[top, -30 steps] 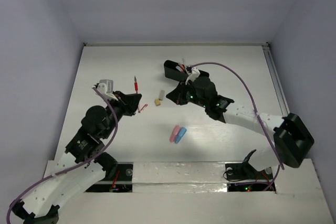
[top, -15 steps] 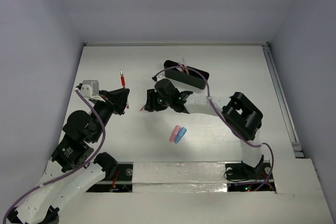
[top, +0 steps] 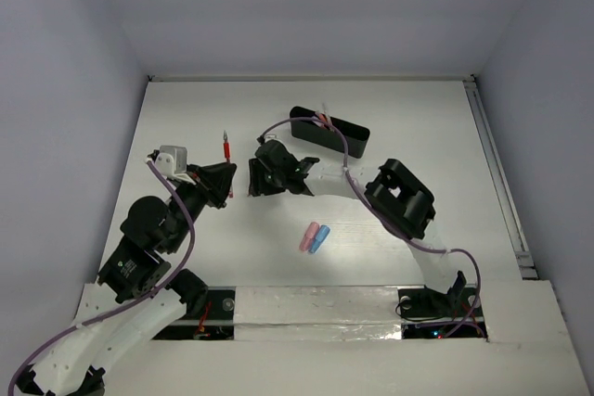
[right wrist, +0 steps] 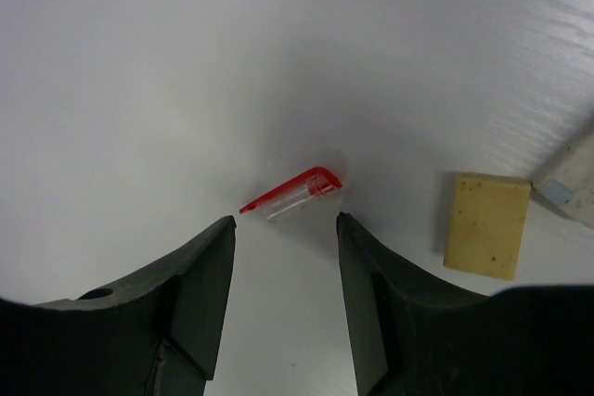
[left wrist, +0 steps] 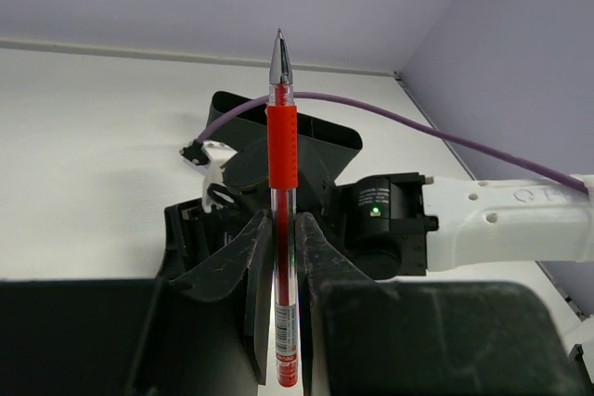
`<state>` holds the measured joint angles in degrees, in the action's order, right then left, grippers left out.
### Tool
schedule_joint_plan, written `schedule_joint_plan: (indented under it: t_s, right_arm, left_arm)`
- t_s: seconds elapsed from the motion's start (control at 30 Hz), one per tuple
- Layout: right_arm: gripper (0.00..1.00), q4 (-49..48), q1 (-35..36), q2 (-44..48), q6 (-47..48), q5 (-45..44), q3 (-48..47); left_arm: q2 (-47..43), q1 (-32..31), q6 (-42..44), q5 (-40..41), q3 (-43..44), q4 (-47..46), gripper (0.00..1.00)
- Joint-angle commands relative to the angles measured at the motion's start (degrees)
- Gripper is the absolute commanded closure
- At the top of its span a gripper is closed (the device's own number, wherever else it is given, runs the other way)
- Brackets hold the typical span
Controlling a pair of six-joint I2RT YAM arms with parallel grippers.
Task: Sort the stationery into containers
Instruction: Close the pen cap on the pen.
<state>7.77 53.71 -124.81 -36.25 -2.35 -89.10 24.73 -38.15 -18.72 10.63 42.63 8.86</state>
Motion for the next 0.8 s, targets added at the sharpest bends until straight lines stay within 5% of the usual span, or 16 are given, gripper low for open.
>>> schedule_joint_plan:
  t_s: [0.0,0.43,0.77]
  right_arm:
    - [0.46,4.3,0.3,-2.6,1.2,-3.4,-5.2]
    - [0.51,15.2,2.8,-10.8,7.5,-9.0,-18.0]
    - [0.73,22.7,4.0,-15.3,10.8,-13.8,-23.4]
  left_arm:
    - [-0.7,0.0,1.0,-1.8,-0.4,-3.4,1.00]
    - [-2.8,0.0,1.7,-2.3,-0.5,-3.9,1.00]
    - [-3.5,0.0,2.1,-2.4,-0.4,-3.7,1.00]
